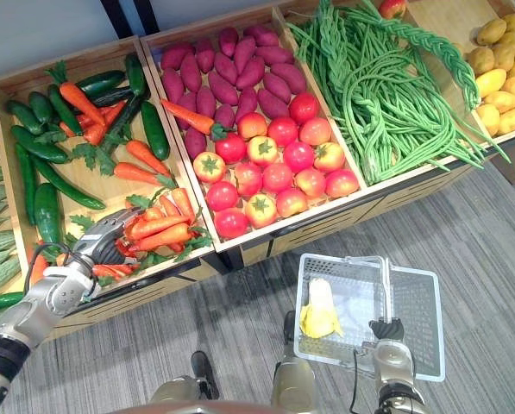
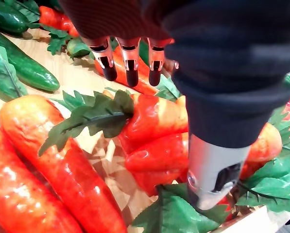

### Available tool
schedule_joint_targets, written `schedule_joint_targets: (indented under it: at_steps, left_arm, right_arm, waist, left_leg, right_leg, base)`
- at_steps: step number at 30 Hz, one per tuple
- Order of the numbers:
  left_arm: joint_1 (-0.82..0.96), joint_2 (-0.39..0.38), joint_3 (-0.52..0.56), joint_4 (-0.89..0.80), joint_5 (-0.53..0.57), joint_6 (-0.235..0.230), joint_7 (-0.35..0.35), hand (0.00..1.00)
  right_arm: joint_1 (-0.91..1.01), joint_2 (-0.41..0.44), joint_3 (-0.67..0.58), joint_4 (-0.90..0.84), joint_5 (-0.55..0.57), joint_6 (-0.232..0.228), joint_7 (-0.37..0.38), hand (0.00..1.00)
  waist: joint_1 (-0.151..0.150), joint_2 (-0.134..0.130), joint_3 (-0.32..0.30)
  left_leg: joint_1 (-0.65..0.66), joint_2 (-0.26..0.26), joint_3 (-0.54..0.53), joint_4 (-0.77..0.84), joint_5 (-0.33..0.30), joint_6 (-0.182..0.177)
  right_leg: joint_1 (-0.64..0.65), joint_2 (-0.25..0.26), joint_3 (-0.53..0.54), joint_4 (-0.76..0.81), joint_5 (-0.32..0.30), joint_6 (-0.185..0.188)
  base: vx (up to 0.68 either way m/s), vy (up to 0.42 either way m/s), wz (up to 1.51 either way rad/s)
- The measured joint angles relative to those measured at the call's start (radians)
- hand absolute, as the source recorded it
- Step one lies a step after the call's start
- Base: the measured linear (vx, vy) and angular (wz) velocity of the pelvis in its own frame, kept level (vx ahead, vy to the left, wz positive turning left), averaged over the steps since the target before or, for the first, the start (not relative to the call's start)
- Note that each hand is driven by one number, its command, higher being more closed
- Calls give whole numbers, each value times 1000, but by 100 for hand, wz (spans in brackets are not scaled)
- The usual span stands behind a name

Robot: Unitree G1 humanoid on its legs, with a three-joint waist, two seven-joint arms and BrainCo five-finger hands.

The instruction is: Pick vegetable in the basket

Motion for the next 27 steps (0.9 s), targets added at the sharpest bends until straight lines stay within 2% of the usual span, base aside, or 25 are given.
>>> schedule_joint_targets:
  at_steps: [9, 10, 14, 17, 27]
  left_arm:
    - [-55, -49, 3, 57, 7, 32, 28, 0]
    - [-62, -53, 3, 61, 7, 33, 30, 100]
    - [-89, -75, 6, 78, 31, 42, 70, 100]
    - [-145, -99, 14, 112, 45, 66, 116, 100]
    - [-173, -118, 14, 155, 79, 104, 136, 100]
  right_arm:
    - [-30, -18, -4, 1, 0, 2, -2, 100]
    - [-34, -19, -4, 1, 0, 2, -2, 100]
    - [-44, -19, -3, 1, 0, 2, -10, 100]
    - [-50, -19, -2, 9, 0, 2, -16, 100]
    - [-72, -19, -2, 28, 0, 1, -29, 100]
  waist:
    - [1, 15, 38]
    - [0, 16, 39]
    - [0, 16, 47]
    - [1, 16, 49]
    - [1, 14, 67]
  left_leg:
    - [-23, 1, 22, 9, -5, 1]
    - [-23, 2, 23, 9, -5, 0]
    - [-31, 5, 27, 23, -17, -2]
    - [-37, 6, 29, 34, -25, -1]
    - [-36, 7, 50, 40, -33, -2]
  right_leg:
    - [-38, 3, 23, 0, 10, -3]
    - [-40, 4, 26, 0, 10, -3]
    - [-47, 7, 33, 2, 10, -3]
    - [-49, 5, 35, 2, 10, -3]
    - [-64, 9, 58, 11, 10, -4]
  base:
    - [-21, -7, -8]
    - [-5, -17, -6]
    - [-1, -10, -6]
    - [-5, -4, -1]
    - [-8, -4, -7]
